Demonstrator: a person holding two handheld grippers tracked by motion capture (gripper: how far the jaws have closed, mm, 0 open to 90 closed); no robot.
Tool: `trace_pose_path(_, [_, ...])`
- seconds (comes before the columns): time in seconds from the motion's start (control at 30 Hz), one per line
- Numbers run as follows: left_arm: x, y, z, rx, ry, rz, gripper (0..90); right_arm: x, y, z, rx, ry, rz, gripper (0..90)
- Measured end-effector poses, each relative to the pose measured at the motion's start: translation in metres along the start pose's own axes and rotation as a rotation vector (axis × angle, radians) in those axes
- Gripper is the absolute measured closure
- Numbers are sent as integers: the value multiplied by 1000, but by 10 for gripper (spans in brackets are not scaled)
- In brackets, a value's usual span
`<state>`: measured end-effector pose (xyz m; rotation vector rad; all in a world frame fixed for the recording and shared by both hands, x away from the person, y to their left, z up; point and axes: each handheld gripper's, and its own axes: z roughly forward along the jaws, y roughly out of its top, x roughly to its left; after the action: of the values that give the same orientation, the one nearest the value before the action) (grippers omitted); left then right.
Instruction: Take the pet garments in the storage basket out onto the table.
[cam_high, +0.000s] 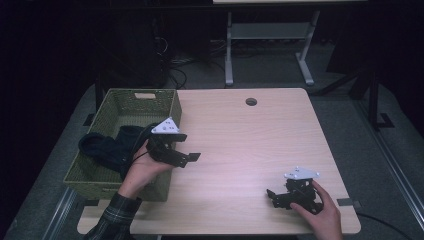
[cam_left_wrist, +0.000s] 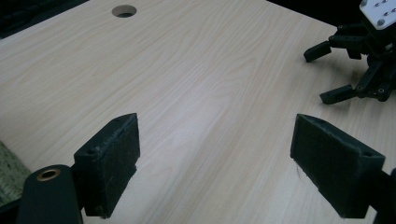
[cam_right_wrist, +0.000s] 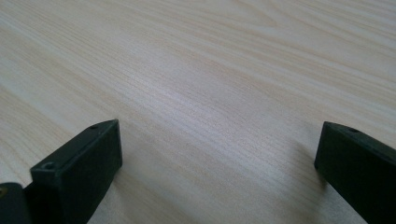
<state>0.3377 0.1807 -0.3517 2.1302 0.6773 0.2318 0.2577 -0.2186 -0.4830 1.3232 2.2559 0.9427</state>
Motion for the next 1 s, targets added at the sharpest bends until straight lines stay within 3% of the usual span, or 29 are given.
trace_pose_path(0.5, [16,-7,-19,-1,39,-15,215,0,0,0,1,0,0,5])
trace_pose_path(1.0, [38,-17,-45,-4,88,-55,238,0,0,0,1,0,-1,5])
